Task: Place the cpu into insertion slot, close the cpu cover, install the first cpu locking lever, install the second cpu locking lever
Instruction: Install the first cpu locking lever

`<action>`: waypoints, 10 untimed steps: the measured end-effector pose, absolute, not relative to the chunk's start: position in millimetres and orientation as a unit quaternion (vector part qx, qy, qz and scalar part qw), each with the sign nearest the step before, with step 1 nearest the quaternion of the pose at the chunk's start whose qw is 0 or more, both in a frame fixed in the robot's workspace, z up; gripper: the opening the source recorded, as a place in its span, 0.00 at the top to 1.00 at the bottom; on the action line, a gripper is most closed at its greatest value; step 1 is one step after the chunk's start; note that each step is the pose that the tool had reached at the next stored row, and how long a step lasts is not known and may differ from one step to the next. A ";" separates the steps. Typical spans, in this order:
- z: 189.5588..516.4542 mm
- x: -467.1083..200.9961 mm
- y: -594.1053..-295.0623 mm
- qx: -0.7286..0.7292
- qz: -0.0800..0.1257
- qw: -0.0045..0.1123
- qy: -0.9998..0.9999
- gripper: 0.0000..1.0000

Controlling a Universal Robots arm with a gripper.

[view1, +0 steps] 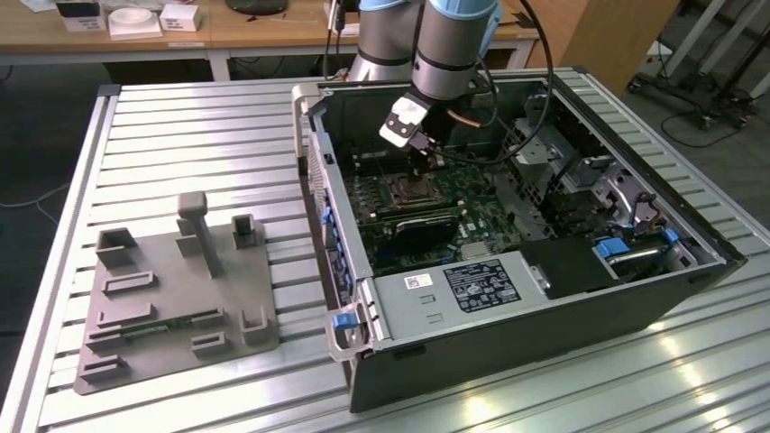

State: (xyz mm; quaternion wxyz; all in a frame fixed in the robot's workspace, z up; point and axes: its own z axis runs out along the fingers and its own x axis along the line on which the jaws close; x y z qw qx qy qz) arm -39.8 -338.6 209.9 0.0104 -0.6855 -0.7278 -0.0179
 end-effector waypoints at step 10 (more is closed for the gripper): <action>210.0 -39.8 -338.6 -0.679 -0.018 0.011 -0.733 0.89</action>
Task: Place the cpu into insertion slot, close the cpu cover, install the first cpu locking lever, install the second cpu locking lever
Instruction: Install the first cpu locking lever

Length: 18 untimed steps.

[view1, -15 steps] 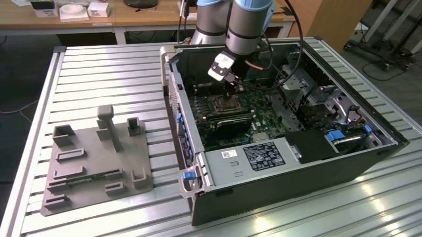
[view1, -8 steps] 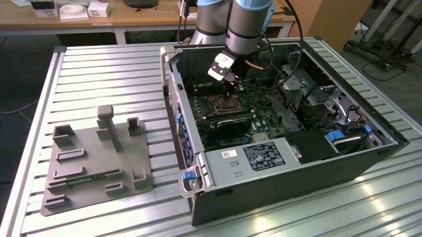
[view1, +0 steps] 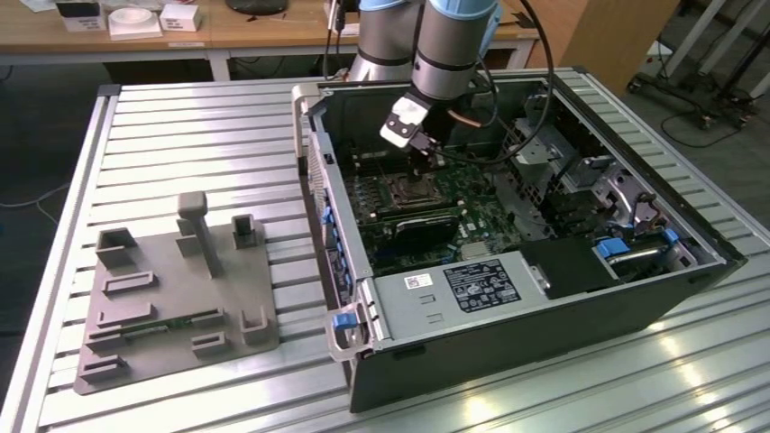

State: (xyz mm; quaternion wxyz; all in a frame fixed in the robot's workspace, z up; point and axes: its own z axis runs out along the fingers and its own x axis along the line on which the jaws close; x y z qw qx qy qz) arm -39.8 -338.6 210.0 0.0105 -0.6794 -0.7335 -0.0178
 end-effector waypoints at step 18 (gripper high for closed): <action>216.8 -39.8 -338.5 -0.636 -0.017 0.012 -0.772 0.89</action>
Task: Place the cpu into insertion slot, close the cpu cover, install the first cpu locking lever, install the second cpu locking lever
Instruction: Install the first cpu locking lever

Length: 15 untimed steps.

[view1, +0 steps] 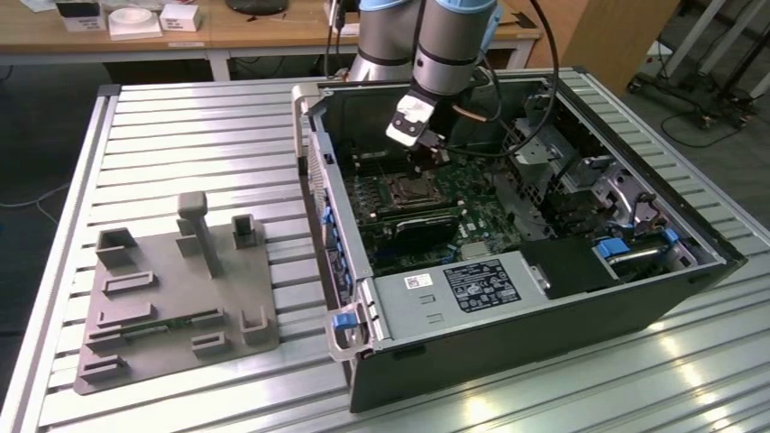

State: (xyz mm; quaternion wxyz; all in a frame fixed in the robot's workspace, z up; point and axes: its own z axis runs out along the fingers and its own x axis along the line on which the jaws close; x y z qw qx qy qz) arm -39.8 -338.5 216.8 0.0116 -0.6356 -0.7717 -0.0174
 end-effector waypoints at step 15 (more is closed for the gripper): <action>216.6 -40.1 -338.7 -0.546 -0.016 0.013 -0.837 0.89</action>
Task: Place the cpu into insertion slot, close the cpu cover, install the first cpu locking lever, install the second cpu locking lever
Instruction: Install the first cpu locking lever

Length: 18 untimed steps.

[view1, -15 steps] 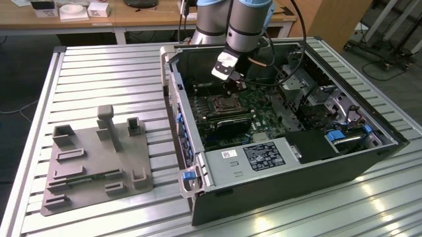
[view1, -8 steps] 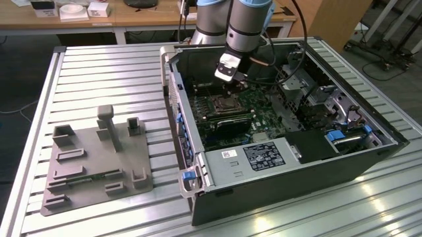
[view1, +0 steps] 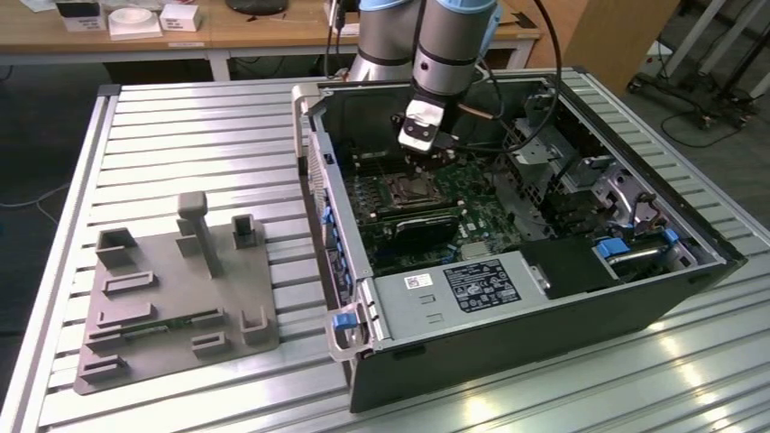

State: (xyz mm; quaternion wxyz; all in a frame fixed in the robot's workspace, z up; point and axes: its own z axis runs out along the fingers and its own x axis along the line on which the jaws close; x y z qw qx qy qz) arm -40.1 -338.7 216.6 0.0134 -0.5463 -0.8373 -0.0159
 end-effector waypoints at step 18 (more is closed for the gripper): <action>244.2 -40.1 -338.7 -0.537 -0.016 0.014 -0.843 0.89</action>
